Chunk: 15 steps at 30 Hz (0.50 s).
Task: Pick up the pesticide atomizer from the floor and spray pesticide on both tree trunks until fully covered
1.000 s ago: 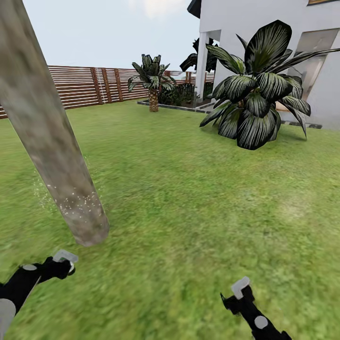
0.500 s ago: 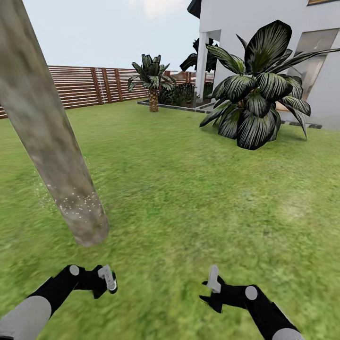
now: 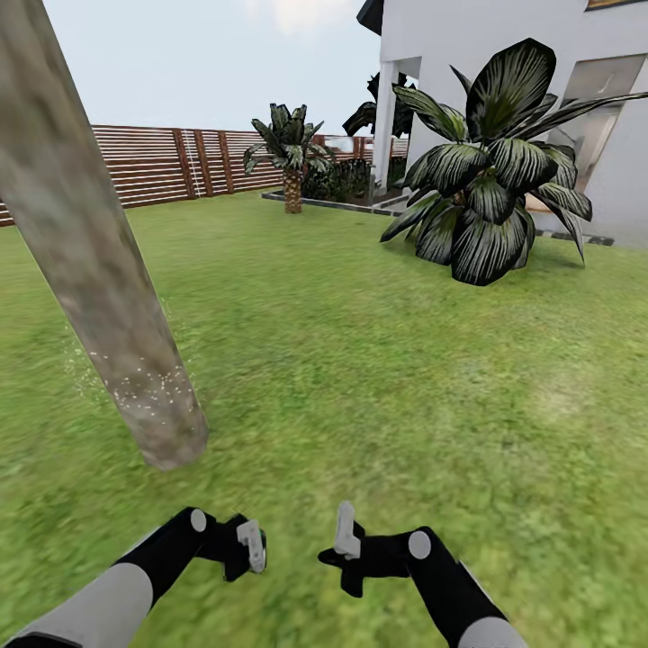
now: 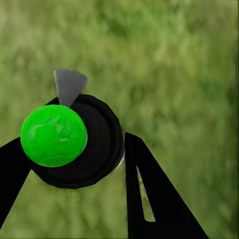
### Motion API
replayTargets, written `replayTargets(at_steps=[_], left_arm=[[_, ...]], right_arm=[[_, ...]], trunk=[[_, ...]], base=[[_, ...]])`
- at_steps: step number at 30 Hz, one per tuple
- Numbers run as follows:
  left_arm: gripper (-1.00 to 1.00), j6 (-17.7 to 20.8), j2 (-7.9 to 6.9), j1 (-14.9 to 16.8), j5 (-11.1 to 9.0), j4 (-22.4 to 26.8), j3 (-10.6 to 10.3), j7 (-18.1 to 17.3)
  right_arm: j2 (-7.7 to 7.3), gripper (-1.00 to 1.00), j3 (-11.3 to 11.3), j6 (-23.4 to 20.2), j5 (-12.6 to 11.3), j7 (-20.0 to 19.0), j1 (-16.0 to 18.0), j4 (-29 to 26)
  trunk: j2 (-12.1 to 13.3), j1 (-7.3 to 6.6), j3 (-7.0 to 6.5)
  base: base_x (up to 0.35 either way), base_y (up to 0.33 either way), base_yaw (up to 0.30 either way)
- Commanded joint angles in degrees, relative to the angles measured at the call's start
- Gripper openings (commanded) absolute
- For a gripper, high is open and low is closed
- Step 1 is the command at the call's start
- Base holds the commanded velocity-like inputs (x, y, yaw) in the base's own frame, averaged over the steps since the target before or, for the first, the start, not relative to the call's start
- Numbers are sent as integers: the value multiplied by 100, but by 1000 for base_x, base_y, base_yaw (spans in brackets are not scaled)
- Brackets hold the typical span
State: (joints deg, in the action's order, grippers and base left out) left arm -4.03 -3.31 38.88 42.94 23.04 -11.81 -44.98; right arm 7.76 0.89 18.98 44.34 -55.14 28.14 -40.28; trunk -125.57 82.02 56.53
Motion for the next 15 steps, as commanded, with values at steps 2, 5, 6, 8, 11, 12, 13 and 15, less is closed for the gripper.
replayTargets(at_steps=[2,5,6,8,11,12,13,15], left_arm=[[-100,-57,45,-2,64,-2,-132,-10],[-100,-85,70,-3,41,-9,-573,-5],[-100,-91,81,-3,36,-10,-617,-8],[-100,-96,137,-3,32,-10,-652,-12],[-100,-116,262,-3,31,-10,-667,-22],[-100,-166,299,-3,26,-10,-666,-25],[-100,-257,325,-3,15,-10,-667,-27],[-100,-378,382,-3,-4,-14,-662,-28]], right_arm=[[5,-100,24,27,46,-6,18,-18],[0,-100,33,24,43,-6,31,-70],[-1,-100,34,21,42,-6,32,-120],[-6,-100,29,19,40,-6,33,-179],[-12,-100,26,18,40,-6,34,-195],[-16,-100,21,18,39,-6,34,-194],[-18,-100,19,18,39,-6,34,-192],[-27,-100,17,18,40,-6,34,-191]], trunk=[[-2,-1,5],[-2,-1,5],[-2,-1,5],[-2,-1,5],[-2,-1,5],[-2,-1,5],[-2,-1,5],[-2,-1,5]], base=[[0,0,0],[0,0,0],[0,0,0],[0,0,0],[0,0,0],[0,0,0],[0,0,0],[0,0,0]])
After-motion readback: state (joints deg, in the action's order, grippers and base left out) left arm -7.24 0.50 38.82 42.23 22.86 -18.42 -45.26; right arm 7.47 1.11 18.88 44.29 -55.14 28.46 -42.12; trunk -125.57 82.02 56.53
